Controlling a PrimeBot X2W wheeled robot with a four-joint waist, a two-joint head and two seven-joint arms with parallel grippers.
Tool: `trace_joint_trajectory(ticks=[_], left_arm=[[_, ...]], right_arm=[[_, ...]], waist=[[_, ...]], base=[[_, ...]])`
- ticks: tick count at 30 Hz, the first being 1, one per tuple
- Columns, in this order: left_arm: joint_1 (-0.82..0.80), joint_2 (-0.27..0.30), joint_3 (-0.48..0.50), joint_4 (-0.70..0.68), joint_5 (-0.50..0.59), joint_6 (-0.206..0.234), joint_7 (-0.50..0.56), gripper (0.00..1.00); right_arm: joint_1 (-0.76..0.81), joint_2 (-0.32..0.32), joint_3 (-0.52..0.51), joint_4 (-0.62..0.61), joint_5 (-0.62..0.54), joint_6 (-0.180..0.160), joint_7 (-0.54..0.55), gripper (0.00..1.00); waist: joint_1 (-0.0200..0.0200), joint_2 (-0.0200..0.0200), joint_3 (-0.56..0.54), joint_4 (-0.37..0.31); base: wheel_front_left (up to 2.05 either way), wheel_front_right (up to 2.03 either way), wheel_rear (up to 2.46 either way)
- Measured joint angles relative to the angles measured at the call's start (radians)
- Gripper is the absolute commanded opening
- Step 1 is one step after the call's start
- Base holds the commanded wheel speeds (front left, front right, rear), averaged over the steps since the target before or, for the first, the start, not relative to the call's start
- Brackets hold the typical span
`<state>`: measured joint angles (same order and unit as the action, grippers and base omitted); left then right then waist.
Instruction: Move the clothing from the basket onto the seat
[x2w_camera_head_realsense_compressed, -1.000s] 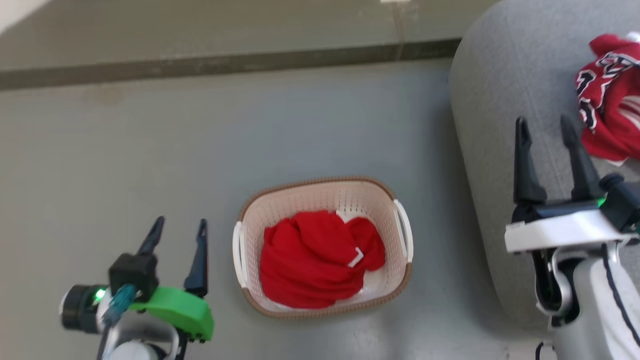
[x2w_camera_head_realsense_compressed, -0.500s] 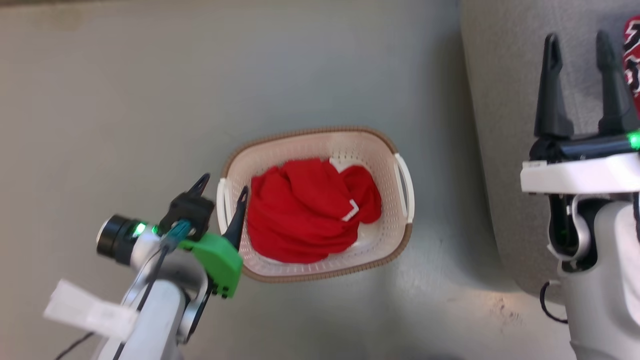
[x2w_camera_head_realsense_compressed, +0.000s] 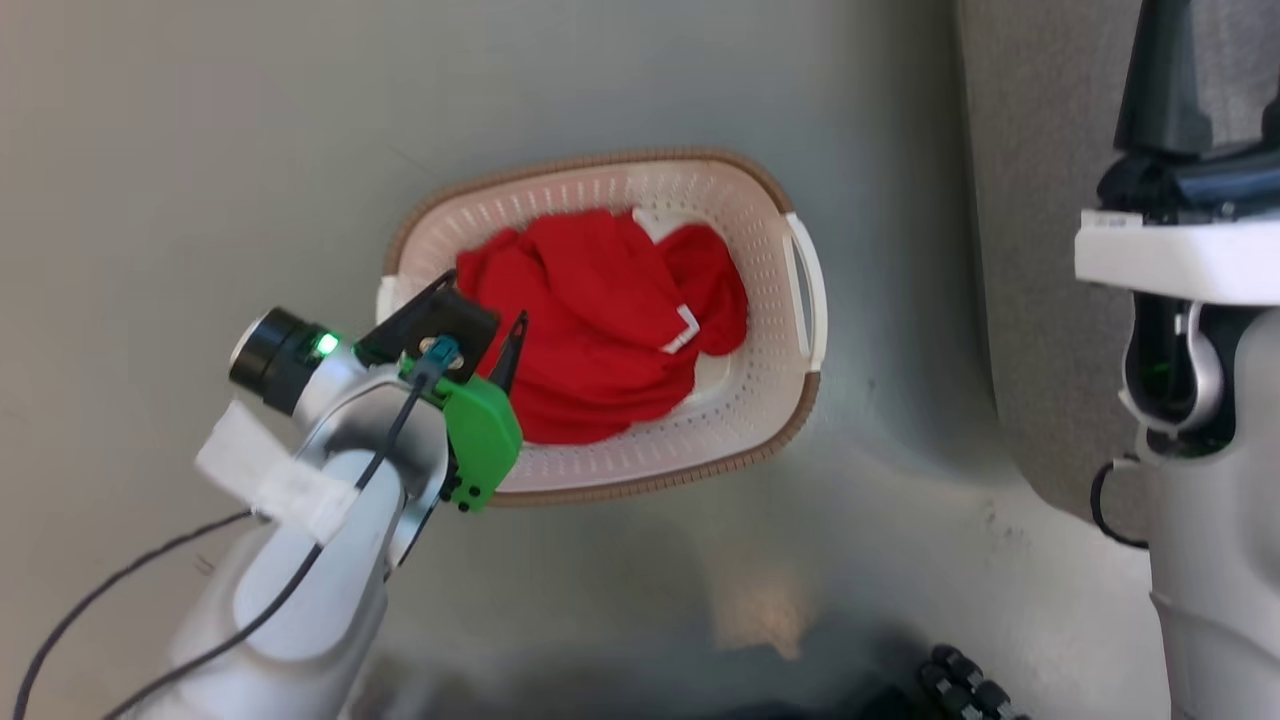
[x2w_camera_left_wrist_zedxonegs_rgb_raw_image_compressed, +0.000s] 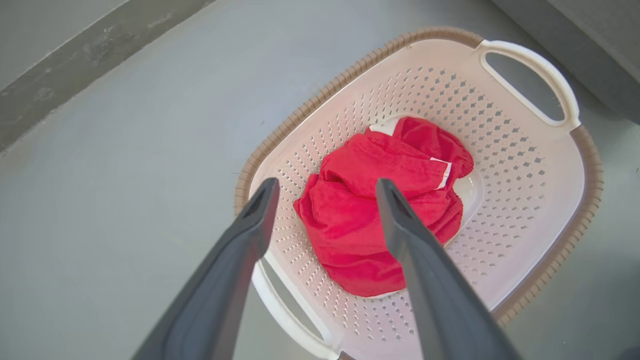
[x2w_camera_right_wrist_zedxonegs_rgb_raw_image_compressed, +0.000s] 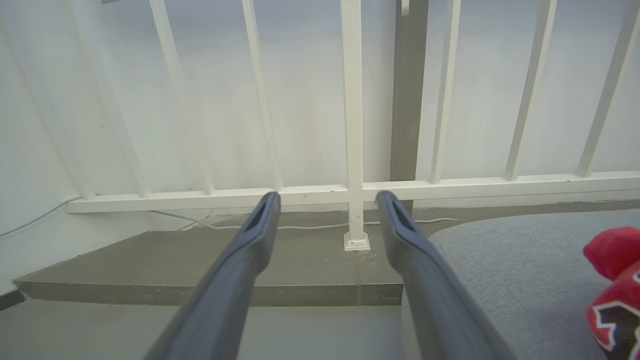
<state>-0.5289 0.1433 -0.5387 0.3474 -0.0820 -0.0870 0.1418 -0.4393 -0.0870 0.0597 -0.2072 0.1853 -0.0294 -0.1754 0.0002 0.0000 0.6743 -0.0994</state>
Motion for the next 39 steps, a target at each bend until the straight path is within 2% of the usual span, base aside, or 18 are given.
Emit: trace_joint_trajectory(ticks=[13,23,39], left_arm=[[-0.148,-0.005,-0.109,0.159,0.064,-0.033,0.026,1.0],[-0.208,-0.003,-0.19,0.277,0.096,-0.036,0.018,1.0],[-0.324,0.076,-0.221,0.434,0.122,-0.038,0.033,1.0]], right_arm=[[-0.111,0.009,0.02,-0.012,0.001,0.0,-0.021,1.0],[-0.131,0.019,0.056,0.024,0.009,0.0,-0.045,1.0],[-0.156,0.026,0.107,0.034,0.02,0.0,-0.059,1.0]], waist=[[0.0,0.0,0.175,-0.044],[-0.0001,0.0,0.239,-0.091],[-0.0002,0.0,0.284,-0.165]], base=[[0.0,0.0,0.0],[0.0,0.0,0.0],[0.0,0.0,0.0]])
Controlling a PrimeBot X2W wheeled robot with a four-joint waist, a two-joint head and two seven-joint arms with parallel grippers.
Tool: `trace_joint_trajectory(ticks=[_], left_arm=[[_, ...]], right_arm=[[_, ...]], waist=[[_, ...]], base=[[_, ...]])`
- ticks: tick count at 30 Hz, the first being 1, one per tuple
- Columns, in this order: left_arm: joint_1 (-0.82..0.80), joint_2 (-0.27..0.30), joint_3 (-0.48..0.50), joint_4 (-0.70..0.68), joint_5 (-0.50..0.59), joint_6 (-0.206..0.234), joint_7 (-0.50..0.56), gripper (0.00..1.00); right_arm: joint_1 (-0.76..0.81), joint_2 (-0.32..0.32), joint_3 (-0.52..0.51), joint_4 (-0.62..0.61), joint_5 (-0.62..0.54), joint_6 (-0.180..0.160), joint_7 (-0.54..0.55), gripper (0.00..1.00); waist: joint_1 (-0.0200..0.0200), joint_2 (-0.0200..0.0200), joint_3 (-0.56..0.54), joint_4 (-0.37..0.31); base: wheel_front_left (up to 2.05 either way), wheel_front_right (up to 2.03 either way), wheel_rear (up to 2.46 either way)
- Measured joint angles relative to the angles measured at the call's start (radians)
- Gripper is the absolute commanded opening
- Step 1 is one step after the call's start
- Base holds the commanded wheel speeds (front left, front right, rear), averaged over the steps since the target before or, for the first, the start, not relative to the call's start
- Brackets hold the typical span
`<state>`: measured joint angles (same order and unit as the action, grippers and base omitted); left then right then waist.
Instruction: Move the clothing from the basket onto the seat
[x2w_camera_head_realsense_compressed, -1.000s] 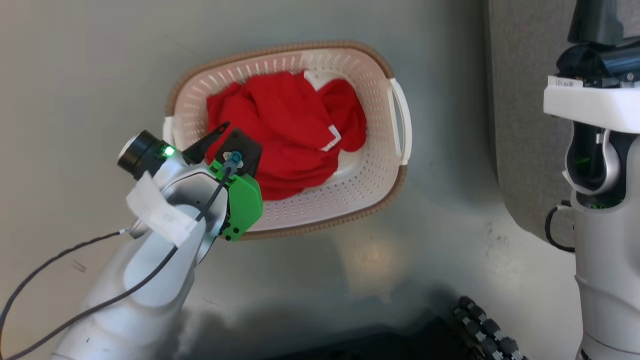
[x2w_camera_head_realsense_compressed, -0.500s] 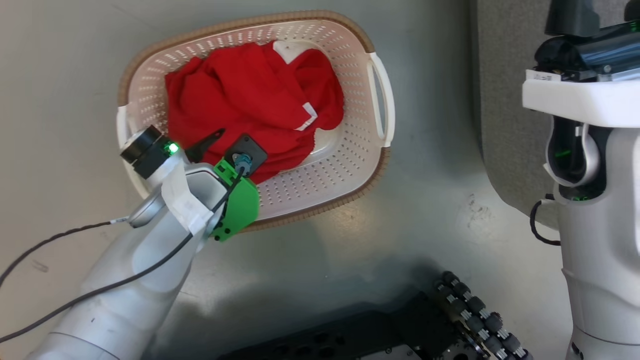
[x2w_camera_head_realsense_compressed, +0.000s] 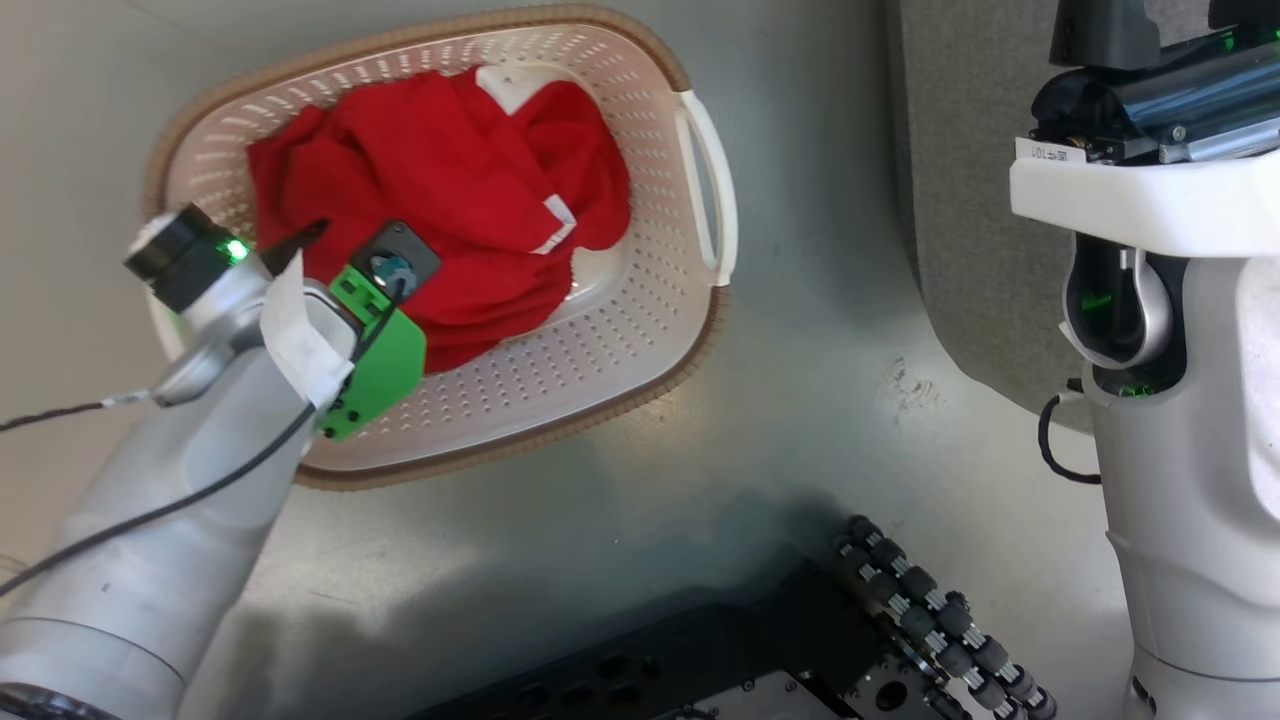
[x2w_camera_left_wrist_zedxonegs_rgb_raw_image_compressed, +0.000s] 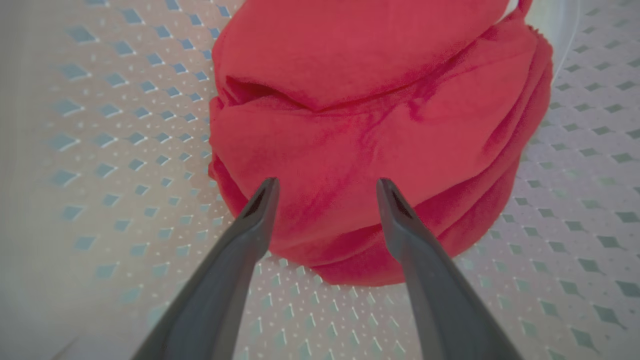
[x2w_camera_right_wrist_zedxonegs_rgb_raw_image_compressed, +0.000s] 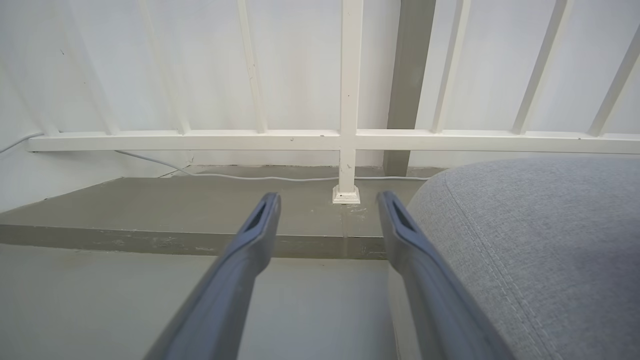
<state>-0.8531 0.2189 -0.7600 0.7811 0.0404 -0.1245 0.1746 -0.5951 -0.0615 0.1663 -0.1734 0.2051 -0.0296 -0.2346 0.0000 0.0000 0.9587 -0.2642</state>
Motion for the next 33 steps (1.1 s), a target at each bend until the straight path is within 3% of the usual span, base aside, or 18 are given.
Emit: trace_joint_trajectory(ticks=[8,24,25,26,27,29,30,32,33], left_arm=[[-0.046,0.022,-0.012,0.068,0.012,0.0,0.019,1.0],[-0.073,-0.005,-0.066,0.181,0.03,0.0,0.036,1.0],[-0.073,-0.005,-0.066,0.184,0.03,0.0,0.036,0.86],[-0.074,-0.006,-0.067,0.19,0.03,0.0,0.036,0.49],[-0.075,-0.006,-0.07,0.198,0.03,0.0,0.037,0.45],[-0.076,-0.006,-0.072,0.212,0.03,0.0,0.037,0.26],[-0.076,-0.006,-0.073,0.216,0.03,0.0,0.037,0.26],[-0.079,-0.006,-0.076,0.223,0.03,0.0,0.037,0.0],[-0.081,-0.007,-0.077,0.228,0.03,0.0,0.037,0.0]], right_arm=[[-0.014,0.001,0.007,-0.001,0.009,-0.012,-0.008,1.0],[-0.016,0.005,0.03,0.019,0.028,-0.026,-0.019,1.0],[-0.016,0.005,0.03,0.019,0.028,-0.029,-0.019,1.0],[-0.016,0.005,0.03,0.02,0.028,-0.032,-0.02,1.0],[-0.016,0.005,0.031,0.02,0.03,-0.032,-0.02,1.0],[-0.016,0.005,0.033,0.022,0.033,-0.033,-0.02,1.0],[-0.016,0.005,0.034,0.022,0.033,-0.033,-0.02,1.0],[-0.016,0.005,0.035,0.023,0.034,-0.033,-0.02,1.0],[-0.016,0.005,0.036,0.024,0.034,-0.033,-0.02,1.0]], waist=[[0.0,0.0,0.033,-0.027],[0.0,0.0,0.044,-0.051],[0.0,0.0,0.044,-0.052],[0.0,0.0,0.044,-0.053],[0.0,0.0,0.044,-0.054],[0.0001,0.0,0.045,-0.056],[0.0,0.0,0.044,-0.057],[0.0,0.0,0.044,-0.058],[0.0,0.0,0.044,-0.059]], base=[[0.0,0.0,0.0],[0.0,0.0,0.0],[0.0,0.0,0.0],[0.0,0.0,0.0],[0.0,0.0,0.0],[0.0,0.0,0.0],[0.0,0.0,0.0],[0.0,0.0,0.0],[0.0,0.0,0.0]])
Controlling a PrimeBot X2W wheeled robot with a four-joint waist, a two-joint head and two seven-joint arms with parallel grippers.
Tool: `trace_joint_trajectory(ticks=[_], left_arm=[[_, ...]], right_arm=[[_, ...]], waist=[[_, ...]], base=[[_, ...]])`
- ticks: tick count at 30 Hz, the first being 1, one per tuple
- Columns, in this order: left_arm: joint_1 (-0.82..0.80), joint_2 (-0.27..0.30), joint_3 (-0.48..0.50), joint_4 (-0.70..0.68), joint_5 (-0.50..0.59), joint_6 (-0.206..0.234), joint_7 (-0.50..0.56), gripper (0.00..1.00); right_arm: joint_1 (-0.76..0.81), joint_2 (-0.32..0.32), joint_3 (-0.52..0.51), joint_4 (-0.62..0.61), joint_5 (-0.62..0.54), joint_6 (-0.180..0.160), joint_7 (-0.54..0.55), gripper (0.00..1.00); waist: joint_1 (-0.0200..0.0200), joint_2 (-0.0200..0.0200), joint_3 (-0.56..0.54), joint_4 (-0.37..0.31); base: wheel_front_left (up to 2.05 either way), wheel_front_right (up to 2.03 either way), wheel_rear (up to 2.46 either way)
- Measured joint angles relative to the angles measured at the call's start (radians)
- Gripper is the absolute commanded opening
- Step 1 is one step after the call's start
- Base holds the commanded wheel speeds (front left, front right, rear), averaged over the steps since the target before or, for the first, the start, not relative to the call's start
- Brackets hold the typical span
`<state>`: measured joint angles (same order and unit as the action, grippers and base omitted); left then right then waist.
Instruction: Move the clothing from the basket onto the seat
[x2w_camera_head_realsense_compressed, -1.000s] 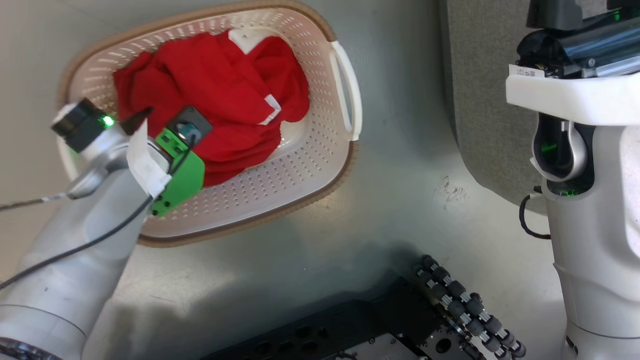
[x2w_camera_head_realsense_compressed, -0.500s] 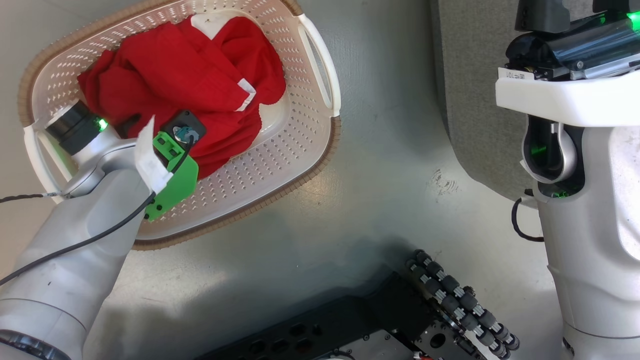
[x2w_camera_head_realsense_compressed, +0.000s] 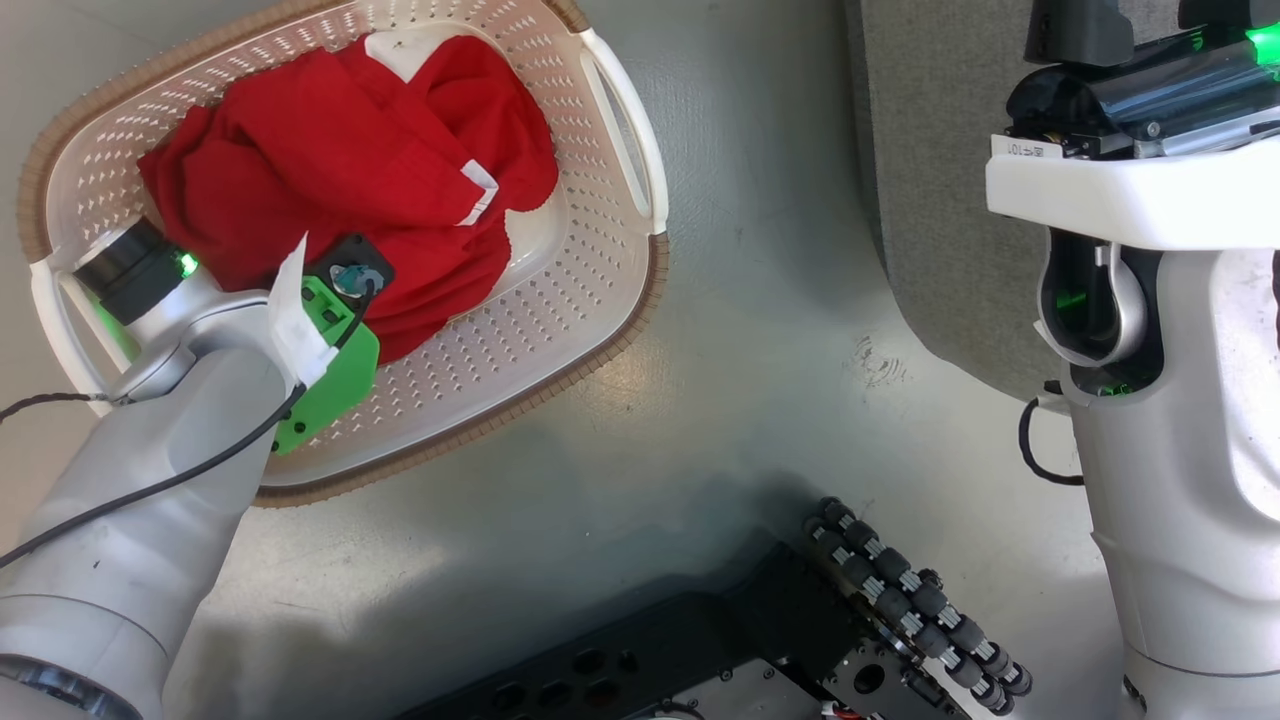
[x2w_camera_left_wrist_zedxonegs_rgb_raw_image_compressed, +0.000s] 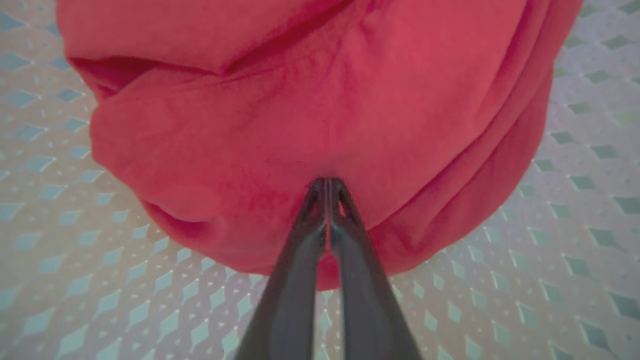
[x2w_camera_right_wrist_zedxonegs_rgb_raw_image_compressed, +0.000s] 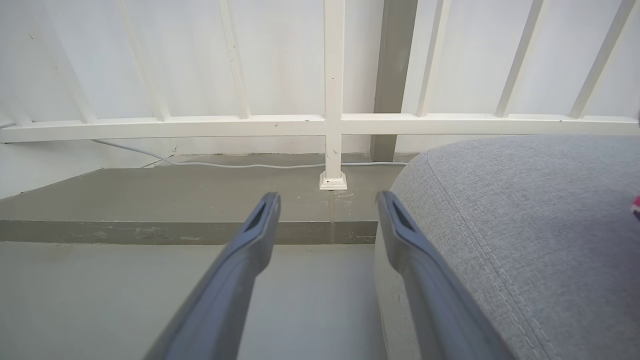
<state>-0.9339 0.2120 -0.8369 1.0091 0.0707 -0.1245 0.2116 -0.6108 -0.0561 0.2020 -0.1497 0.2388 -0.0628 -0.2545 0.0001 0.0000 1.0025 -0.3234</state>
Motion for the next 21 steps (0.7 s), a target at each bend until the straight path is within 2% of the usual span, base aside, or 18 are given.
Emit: trace_joint_trajectory(ticks=[17,21], left_arm=[[-0.046,-0.017,0.021,0.02,-0.037,0.0,-0.057,0.0],[-0.047,-0.046,0.044,0.016,-0.057,0.002,-0.098,0.0]], right_arm=[[-0.006,0.001,-0.005,0.003,0.009,-0.009,0.0,1.0],[-0.015,0.001,-0.017,0.004,0.009,-0.01,0.0,1.0]], waist=[[0.0,0.0,0.0,-0.002],[0.0,0.0,-0.007,0.005]], base=[[0.0,0.0,0.0],[0.0,0.0,0.0]])
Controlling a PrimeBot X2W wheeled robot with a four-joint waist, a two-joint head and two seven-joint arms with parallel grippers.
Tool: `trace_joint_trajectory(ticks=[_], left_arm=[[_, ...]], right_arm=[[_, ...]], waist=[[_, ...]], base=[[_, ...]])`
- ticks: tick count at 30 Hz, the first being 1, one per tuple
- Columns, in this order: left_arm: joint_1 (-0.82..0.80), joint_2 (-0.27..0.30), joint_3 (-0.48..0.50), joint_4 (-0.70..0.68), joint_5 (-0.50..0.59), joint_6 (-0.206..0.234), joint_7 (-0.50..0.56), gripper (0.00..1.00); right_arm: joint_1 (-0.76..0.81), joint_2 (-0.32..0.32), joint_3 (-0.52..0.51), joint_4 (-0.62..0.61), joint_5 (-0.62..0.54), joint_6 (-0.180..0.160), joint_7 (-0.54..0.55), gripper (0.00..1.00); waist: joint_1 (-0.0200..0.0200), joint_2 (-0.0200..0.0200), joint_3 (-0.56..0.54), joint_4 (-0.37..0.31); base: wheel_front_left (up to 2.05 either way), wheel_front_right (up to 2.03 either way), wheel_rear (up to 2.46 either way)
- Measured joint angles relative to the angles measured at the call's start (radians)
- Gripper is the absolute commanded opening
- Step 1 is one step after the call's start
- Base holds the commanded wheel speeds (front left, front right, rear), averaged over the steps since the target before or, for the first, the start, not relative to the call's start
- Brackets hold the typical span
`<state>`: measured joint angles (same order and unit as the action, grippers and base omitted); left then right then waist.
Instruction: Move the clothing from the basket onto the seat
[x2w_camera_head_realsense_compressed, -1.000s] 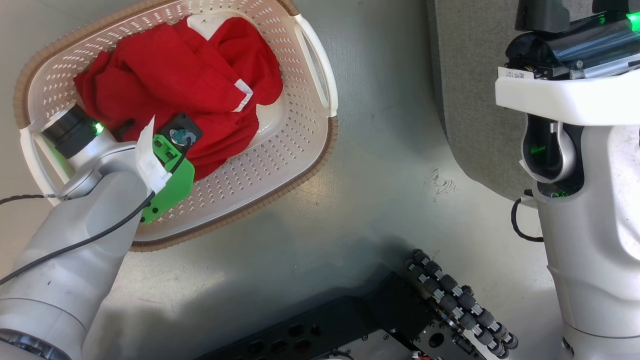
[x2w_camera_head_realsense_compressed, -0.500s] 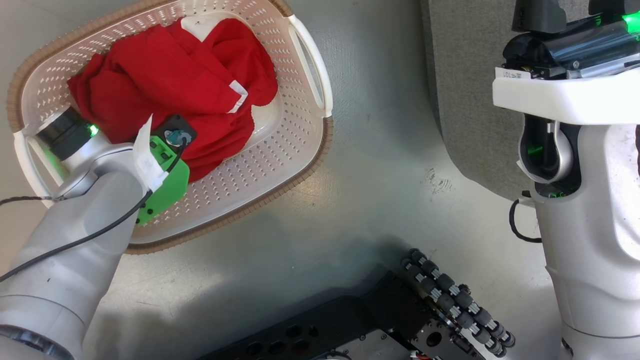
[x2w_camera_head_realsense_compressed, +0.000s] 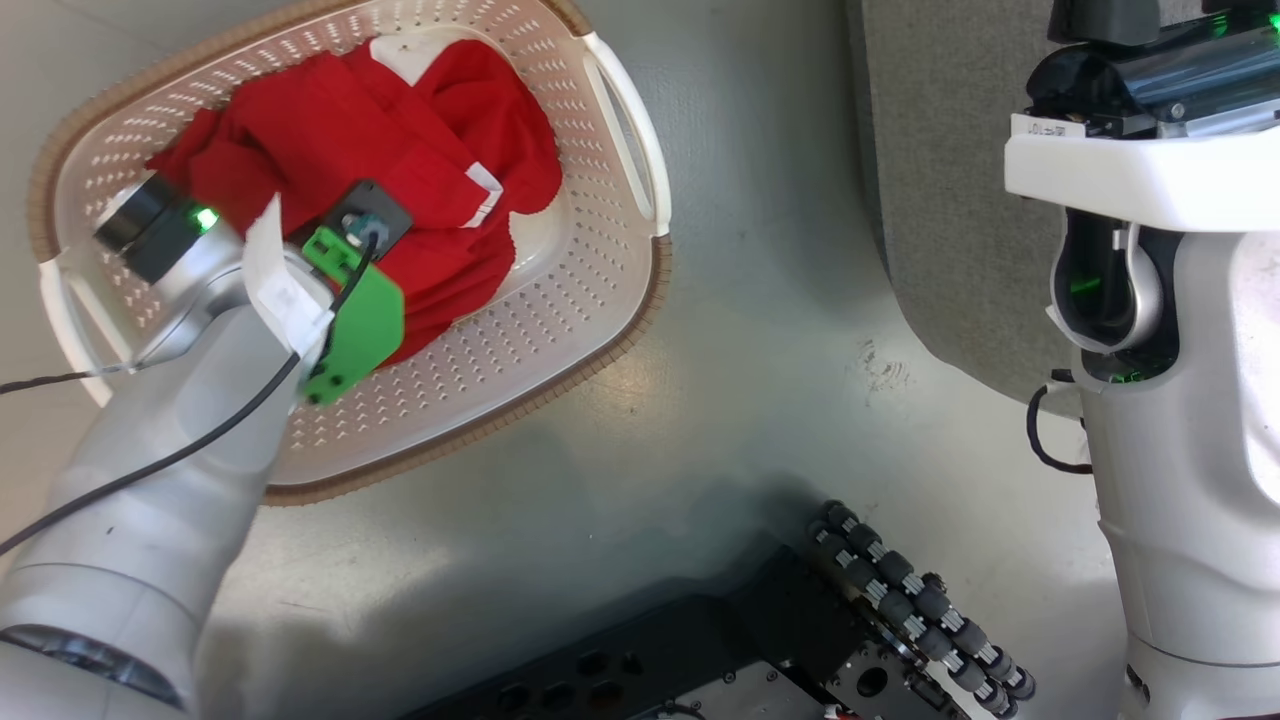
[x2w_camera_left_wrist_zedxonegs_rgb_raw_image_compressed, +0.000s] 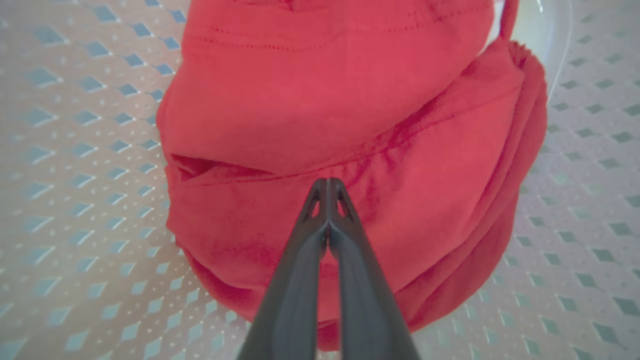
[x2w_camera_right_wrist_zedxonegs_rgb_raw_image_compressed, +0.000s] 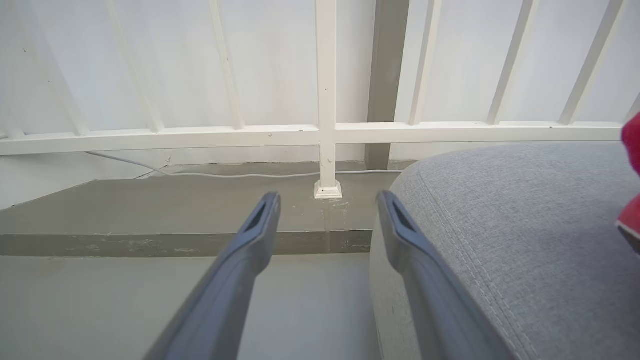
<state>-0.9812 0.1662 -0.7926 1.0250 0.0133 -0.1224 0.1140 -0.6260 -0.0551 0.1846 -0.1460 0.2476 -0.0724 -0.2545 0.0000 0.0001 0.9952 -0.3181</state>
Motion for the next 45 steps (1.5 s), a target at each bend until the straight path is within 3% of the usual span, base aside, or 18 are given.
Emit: trace_joint_trajectory(ticks=[9,11,15,16,17,18,22,34,45], left_arm=[[-0.001,-0.077,0.098,-0.053,-0.105,0.043,-0.137,0.0],[-0.001,-0.09,0.118,-0.071,-0.124,0.05,-0.173,0.2],[-0.001,-0.097,0.156,-0.1,-0.159,0.074,-0.246,0.43],[-0.001,-0.098,0.166,-0.105,-0.175,0.079,-0.264,0.57],[-0.001,-0.1,0.178,-0.111,-0.186,0.084,-0.282,0.87],[0.0,-0.101,0.189,-0.117,-0.198,0.088,-0.302,1.0],[0.018,-0.112,0.237,-0.148,-0.246,0.106,-0.366,1.0],[0.13,-0.117,0.351,-0.272,-0.334,0.16,-0.374,1.0],[0.292,-0.117,0.447,-0.491,-0.358,0.192,-0.373,1.0]], right_arm=[[0.0,0.0,-0.022,0.022,-0.002,0.0,0.0,1.0],[0.0,0.0,-0.031,0.027,-0.005,0.0,0.0,1.0],[0.004,-0.006,-0.049,0.042,-0.012,0.0,0.0,1.0],[0.006,-0.007,-0.053,0.046,-0.013,0.0,0.0,1.0],[0.009,-0.009,-0.056,0.049,-0.015,0.0,0.0,1.0],[0.014,-0.01,-0.059,0.053,-0.016,0.0,0.0,1.0],[0.033,-0.016,-0.072,0.068,-0.02,0.0,0.0,1.0],[0.137,-0.05,-0.098,0.134,-0.046,0.002,0.0,1.0],[0.245,-0.056,-0.099,0.188,-0.048,0.012,0.0,1.0]], waist=[[-0.0001,0.0,-0.035,0.029],[-0.0001,0.0,-0.047,0.038],[-0.0001,0.0,-0.074,0.058],[-0.0001,0.0,-0.081,0.063],[-0.0001,0.0,-0.089,0.069],[-0.0001,0.0,-0.097,0.074],[-0.0001,0.0,-0.134,0.097],[-0.0001,0.0,-0.271,0.164],[-0.0001,0.0,-0.423,0.228]], base=[[0.0,0.0,0.0],[0.0,0.0,0.0],[0.0,0.0,0.0],[0.0,0.0,0.0],[0.0,0.0,0.0],[0.0,0.0,0.0],[0.0,0.0,0.0],[0.0,0.0,0.0],[0.0,0.0,0.0]])
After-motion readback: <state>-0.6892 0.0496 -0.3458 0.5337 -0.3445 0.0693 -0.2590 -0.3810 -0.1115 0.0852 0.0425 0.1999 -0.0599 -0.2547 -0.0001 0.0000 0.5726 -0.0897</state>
